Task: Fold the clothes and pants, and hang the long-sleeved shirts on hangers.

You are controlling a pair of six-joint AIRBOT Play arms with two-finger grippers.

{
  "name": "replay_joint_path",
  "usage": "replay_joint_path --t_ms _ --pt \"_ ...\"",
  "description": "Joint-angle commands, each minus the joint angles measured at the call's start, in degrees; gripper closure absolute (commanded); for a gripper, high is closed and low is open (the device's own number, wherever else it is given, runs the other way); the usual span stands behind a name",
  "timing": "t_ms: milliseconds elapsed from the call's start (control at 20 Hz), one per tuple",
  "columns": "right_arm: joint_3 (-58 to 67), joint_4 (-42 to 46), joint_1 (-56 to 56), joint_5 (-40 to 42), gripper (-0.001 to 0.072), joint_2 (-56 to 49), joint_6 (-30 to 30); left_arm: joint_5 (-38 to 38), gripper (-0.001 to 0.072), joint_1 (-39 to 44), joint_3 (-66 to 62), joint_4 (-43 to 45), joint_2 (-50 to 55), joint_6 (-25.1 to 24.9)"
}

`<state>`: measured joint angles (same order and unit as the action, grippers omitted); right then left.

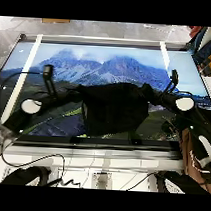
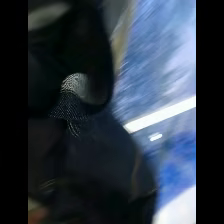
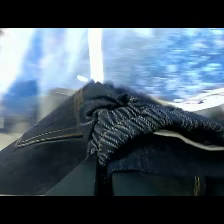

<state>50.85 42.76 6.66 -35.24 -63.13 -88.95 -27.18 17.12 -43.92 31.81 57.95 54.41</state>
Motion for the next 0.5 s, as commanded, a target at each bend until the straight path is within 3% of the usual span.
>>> replay_joint_path --t_ms 0,150,250,350,450 --pt "4.2 12.1 -3.0 -14.5 0.0668 -3.5 2.2 -13.0 0.0685 2.8 -0.4 4.8 3.8 5.4" --pt "9.8 23.5 -8.0 -34.5 0.0668 -3.5 4.6 -24.0 0.0685 1.8 -0.4 18.5 3.7 15.8" --pt "10.5 28.2 -10.2 -44.1 0.0668 -3.6 4.6 -25.0 0.0685 1.8 0.0 25.8 3.8 22.0" --pt "8.2 32.2 -10.5 -49.9 0.0668 -3.7 4.6 -25.0 0.0685 1.8 0.1 26.8 4.5 22.1" --pt "2.9 32.2 -10.5 -50.7 0.0668 -3.7 4.6 -24.9 0.0685 2.8 0.2 26.5 6.6 22.1"
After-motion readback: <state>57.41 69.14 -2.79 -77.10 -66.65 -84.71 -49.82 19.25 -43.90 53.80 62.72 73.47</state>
